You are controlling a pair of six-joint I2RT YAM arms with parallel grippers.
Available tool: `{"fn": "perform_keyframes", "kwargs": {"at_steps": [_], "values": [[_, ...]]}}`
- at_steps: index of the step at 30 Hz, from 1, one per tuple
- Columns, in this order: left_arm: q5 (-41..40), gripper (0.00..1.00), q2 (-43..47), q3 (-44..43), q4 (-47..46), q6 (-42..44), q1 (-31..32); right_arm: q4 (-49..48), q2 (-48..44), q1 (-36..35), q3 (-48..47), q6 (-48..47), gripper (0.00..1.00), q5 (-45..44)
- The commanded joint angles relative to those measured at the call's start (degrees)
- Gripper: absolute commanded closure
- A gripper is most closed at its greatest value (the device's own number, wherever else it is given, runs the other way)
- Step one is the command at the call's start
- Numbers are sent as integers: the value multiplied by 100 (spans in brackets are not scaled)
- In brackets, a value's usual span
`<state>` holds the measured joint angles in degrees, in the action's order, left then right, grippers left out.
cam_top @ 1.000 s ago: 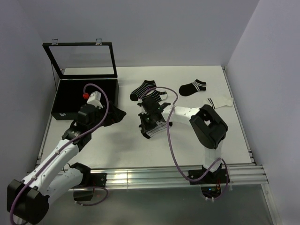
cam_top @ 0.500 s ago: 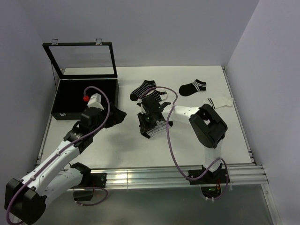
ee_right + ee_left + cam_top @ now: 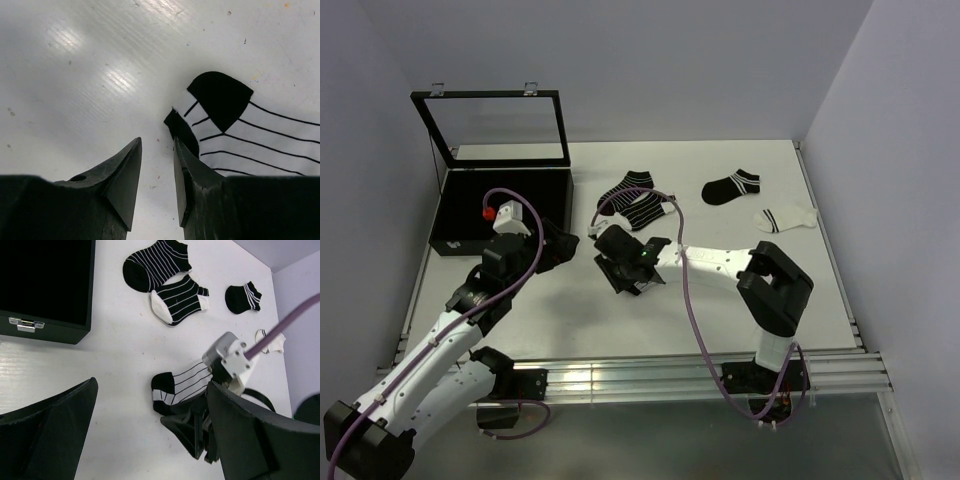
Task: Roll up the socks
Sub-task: Roll the sock at the center of the board.
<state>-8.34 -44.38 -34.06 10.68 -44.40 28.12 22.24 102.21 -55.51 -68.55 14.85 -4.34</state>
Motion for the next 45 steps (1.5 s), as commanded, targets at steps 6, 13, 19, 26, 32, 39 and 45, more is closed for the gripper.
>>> {"fn": "perform_keyframes", "kwargs": {"at_steps": [6,13,19,26,32,39,45], "values": [[-159,3,114,-21,-13,107,18,-62,-123,-390,61,-430,59,-1086],[-168,4,114,-30,5,125,18,-115,27,-470,114,-738,60,-1139],[-133,4,53,-21,-48,125,18,-97,97,-549,149,-835,66,-1131],[-98,4,-18,-48,-66,134,18,-88,290,-602,149,-800,65,-1113],[-80,4,-9,-21,-83,125,18,-53,369,-602,141,-773,62,-1297],[-80,4,-1,-13,-101,125,18,52,141,-654,158,-747,62,-1456],[-71,4,17,5,-92,116,18,123,35,-672,176,-747,61,-1553]]}}
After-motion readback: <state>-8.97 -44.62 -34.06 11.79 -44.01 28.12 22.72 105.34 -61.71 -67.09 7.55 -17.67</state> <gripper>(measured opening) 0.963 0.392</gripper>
